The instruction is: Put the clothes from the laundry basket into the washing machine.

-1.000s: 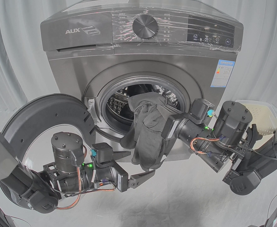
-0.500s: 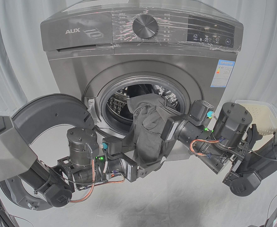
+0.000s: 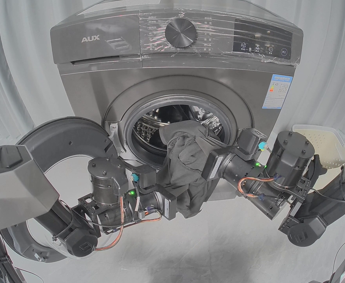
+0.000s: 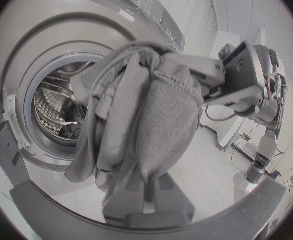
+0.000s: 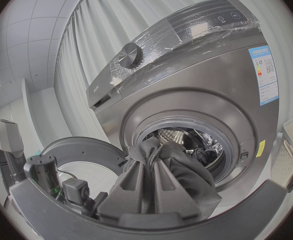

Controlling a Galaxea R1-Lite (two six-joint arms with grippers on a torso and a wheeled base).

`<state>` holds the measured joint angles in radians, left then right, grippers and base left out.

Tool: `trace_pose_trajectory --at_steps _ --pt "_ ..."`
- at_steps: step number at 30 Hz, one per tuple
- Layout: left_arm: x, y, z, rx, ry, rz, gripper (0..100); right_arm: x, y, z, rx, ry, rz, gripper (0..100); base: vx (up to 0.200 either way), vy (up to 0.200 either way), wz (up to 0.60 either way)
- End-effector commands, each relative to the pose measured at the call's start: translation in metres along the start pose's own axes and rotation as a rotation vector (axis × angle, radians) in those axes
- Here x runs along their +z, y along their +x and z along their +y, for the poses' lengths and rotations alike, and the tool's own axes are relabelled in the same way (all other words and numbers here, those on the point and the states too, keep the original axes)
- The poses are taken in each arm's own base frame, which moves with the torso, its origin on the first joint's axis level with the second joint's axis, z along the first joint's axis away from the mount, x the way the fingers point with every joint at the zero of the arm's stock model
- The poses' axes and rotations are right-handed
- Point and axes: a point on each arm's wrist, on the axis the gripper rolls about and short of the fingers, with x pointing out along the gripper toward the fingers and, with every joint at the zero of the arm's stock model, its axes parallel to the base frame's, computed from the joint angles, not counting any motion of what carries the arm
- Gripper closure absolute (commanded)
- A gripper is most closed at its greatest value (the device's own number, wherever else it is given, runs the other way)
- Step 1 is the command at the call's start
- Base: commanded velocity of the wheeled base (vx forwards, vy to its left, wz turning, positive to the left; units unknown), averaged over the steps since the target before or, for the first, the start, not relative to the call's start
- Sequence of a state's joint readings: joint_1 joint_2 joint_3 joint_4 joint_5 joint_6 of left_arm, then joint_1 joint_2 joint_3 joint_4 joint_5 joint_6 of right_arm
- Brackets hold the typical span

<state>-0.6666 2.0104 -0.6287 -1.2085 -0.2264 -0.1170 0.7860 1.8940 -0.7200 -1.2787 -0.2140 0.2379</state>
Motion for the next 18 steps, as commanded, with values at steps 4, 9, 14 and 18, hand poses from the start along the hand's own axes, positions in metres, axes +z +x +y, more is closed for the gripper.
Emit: trace_pose_trajectory --at_steps 4,9,14,18 --pt "0.019 -0.015 -0.004 -0.013 0.013 -0.075 100 -0.006 -0.007 -0.007 -0.021 -0.011 0.035 100 0.0 0.0 0.0" --pt "0.034 -0.031 -0.013 -0.039 0.001 -0.122 100 -0.007 -0.006 -0.007 -0.017 -0.011 0.038 100 0.0 0.0 0.0" --pt "0.044 -0.041 -0.02 -0.057 -0.019 -0.157 100 -0.009 -0.006 -0.008 -0.01 -0.012 0.044 100 0.0 0.0 0.0" --pt "0.043 -0.041 -0.02 -0.059 -0.017 -0.161 100 -0.008 -0.006 -0.007 -0.008 -0.012 0.041 100 0.0 0.0 0.0"
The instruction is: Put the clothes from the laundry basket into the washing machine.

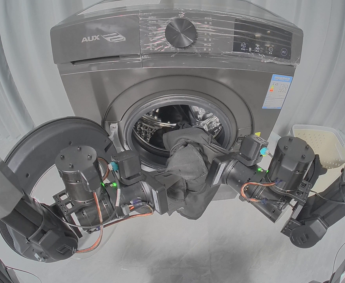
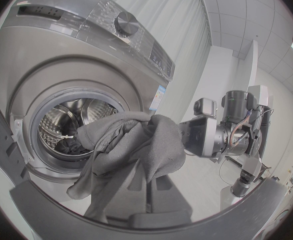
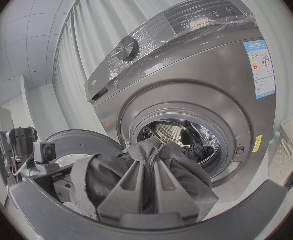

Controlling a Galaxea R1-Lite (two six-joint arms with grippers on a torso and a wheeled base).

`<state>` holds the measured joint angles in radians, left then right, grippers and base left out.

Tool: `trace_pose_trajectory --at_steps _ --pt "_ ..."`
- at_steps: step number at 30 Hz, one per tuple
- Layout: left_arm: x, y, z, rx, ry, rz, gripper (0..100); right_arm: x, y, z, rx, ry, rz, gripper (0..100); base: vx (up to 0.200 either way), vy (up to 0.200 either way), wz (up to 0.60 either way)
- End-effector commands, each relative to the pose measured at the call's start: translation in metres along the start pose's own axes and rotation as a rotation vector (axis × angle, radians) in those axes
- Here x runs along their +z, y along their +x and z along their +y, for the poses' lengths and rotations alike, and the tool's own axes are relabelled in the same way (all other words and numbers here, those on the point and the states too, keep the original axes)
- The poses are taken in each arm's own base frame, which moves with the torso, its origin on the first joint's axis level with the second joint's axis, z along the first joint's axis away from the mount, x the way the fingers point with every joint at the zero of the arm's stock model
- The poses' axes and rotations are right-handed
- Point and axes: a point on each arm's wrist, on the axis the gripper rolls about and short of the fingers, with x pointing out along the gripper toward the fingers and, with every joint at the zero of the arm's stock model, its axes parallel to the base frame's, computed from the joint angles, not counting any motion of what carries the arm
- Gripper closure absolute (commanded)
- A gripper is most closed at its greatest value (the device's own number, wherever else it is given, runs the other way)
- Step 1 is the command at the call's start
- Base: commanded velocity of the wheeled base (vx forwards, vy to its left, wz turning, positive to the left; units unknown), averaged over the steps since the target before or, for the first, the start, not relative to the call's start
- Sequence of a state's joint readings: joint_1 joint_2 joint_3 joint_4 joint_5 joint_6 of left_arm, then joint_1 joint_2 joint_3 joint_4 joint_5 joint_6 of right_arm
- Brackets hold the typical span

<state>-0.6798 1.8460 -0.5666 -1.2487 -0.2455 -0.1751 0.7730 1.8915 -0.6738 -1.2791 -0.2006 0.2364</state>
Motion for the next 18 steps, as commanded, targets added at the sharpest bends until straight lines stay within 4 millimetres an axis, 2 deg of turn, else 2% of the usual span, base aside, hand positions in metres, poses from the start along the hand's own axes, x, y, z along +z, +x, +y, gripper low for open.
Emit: trace_pose_trajectory --at_steps 1,9,10,14,18 --pt "0.008 -0.005 -0.003 -0.007 0.007 -0.032 100 0.0 0.0 0.0 0.002 0.0 -0.001 100 0.0 0.0 0.0" --pt "0.01 -0.004 -0.003 -0.011 0.006 -0.054 100 -0.001 -0.004 -0.002 -0.004 -0.003 0.011 100 0.0 0.0 0.0" --pt "0.011 -0.004 -0.003 -0.012 0.006 -0.057 100 -0.002 -0.005 -0.002 -0.005 -0.003 0.013 0 0.0 0.0 0.0" --pt "0.014 -0.005 -0.004 -0.013 -0.004 -0.069 100 -0.001 -0.005 -0.002 -0.008 -0.002 0.012 0 0.0 0.0 0.0" --pt "0.018 -0.003 -0.003 -0.014 -0.002 -0.09 100 0.005 -0.008 -0.012 -0.036 -0.011 -0.001 0 0.0 0.0 0.0"
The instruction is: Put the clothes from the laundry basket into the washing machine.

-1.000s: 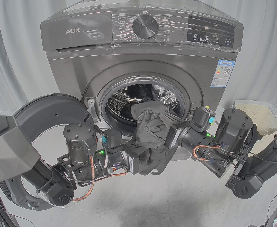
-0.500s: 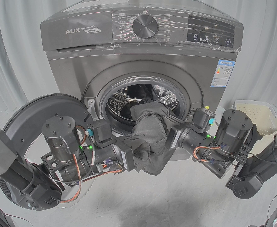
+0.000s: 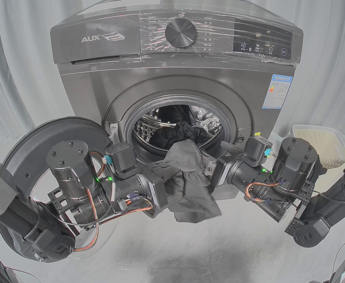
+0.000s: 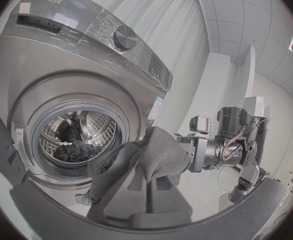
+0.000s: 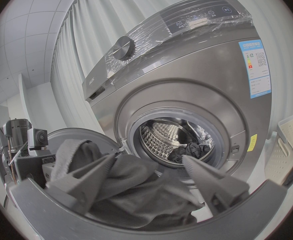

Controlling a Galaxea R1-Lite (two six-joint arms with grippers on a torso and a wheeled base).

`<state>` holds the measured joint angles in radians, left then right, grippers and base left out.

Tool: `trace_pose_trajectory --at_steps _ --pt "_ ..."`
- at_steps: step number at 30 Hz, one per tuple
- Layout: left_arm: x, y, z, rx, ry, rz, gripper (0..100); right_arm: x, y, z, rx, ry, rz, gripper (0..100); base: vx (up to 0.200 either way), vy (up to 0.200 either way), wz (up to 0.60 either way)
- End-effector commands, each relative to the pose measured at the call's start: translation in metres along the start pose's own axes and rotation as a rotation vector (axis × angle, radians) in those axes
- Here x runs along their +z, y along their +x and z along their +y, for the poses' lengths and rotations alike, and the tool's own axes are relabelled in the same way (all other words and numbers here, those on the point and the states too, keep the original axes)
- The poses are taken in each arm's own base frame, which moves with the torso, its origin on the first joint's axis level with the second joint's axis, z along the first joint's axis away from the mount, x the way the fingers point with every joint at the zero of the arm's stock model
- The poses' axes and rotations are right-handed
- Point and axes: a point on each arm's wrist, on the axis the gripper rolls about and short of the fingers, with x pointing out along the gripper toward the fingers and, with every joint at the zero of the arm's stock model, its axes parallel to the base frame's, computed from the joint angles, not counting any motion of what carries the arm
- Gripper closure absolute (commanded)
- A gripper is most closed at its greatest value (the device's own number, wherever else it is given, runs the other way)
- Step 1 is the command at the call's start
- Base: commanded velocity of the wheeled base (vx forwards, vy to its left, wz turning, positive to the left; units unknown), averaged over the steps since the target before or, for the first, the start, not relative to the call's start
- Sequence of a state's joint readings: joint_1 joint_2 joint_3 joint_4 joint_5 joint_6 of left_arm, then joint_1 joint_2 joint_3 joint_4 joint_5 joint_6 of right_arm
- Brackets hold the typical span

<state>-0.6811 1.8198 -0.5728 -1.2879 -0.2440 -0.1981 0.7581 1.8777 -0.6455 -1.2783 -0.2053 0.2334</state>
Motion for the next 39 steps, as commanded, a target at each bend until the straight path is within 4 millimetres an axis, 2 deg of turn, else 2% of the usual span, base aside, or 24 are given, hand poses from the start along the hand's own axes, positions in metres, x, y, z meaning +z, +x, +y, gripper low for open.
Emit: trace_pose_trajectory --at_steps 1,7,13,32,36,39 --pt "0.006 0.001 0.0 0.002 0.005 -0.03 100 0.007 -0.004 -0.007 -0.019 -0.006 -0.011 0 0.0 0.0 0.0" --pt "0.016 0.005 0.0 0.004 -0.012 -0.076 100 0.01 -0.011 -0.022 -0.066 -0.033 -0.004 0 0.0 0.0 0.0" --pt "0.023 0.009 0.0 0.024 -0.008 -0.122 100 -0.008 -0.025 -0.033 -0.084 -0.083 0.08 0 0.0 0.0 0.0" --pt "0.026 0.01 0.002 0.045 -0.003 -0.141 100 -0.035 -0.046 -0.035 -0.013 -0.116 0.222 0 0.0 0.0 0.0" --pt "0.026 0.01 0.002 0.045 -0.004 -0.138 100 -0.038 -0.049 -0.032 0.017 -0.118 0.234 0 0.0 0.0 0.0" --pt "0.026 0.01 0.002 0.045 -0.004 -0.139 100 -0.038 -0.052 -0.024 0.108 -0.114 0.223 0 0.0 0.0 0.0"
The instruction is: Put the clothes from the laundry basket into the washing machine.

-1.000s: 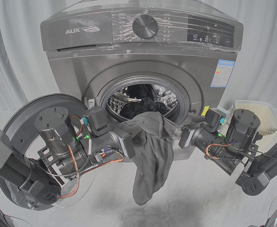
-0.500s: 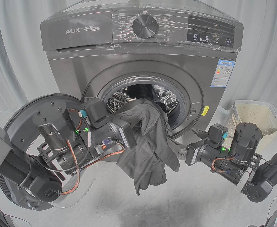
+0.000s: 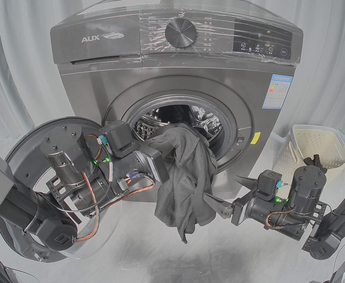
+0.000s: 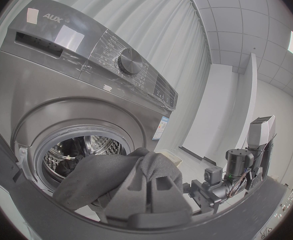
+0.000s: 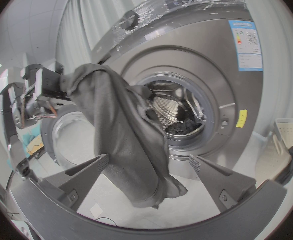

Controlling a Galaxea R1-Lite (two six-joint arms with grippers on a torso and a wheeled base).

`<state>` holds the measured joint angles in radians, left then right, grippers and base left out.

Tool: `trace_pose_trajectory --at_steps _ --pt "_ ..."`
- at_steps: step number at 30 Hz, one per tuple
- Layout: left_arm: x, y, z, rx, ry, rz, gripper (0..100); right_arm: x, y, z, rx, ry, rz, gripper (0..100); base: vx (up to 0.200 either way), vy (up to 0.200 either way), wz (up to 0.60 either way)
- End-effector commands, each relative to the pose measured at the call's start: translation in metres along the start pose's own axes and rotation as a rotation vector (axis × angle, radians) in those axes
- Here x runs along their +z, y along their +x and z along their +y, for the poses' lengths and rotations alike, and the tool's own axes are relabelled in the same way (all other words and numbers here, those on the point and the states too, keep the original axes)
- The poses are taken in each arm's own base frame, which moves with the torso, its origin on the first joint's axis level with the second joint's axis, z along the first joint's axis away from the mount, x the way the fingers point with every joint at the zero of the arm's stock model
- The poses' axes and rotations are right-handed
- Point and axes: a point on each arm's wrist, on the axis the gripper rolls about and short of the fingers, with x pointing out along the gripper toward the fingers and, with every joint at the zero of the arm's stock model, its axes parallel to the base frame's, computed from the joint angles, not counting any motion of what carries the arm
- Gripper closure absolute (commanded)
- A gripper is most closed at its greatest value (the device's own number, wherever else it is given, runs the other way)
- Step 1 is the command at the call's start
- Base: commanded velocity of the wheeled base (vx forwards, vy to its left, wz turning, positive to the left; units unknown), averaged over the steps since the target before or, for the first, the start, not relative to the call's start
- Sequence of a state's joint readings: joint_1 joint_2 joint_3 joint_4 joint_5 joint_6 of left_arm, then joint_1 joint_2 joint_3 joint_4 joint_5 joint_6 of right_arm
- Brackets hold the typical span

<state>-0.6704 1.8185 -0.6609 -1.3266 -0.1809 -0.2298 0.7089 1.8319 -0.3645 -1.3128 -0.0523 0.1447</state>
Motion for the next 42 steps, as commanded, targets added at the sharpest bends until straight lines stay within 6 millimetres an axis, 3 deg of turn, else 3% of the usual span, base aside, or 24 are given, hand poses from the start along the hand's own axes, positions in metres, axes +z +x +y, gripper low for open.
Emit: trace_pose_trajectory --at_steps 1,9,23,32,42 --pt "0.001 0.0 0.0 0.0 0.0 -0.001 100 -0.002 -0.001 0.008 0.065 -0.008 -0.012 0 0.0 0.0 0.0" --pt "-0.001 -0.001 0.0 0.001 -0.001 0.005 100 -0.014 0.014 0.009 0.097 -0.024 -0.022 0 0.0 0.0 0.0" --pt "-0.002 0.0 0.001 0.005 0.001 0.007 100 0.004 -0.008 0.009 0.168 -0.02 -0.085 0 0.0 0.0 0.0" --pt "0.0 -0.001 0.0 0.0 0.002 0.002 100 0.005 0.018 -0.015 0.076 -0.015 -0.106 0 0.0 0.0 0.0" --pt "0.001 -0.001 -0.001 -0.007 0.005 -0.018 100 0.006 0.021 -0.026 0.021 -0.01 -0.105 0 0.0 0.0 0.0"
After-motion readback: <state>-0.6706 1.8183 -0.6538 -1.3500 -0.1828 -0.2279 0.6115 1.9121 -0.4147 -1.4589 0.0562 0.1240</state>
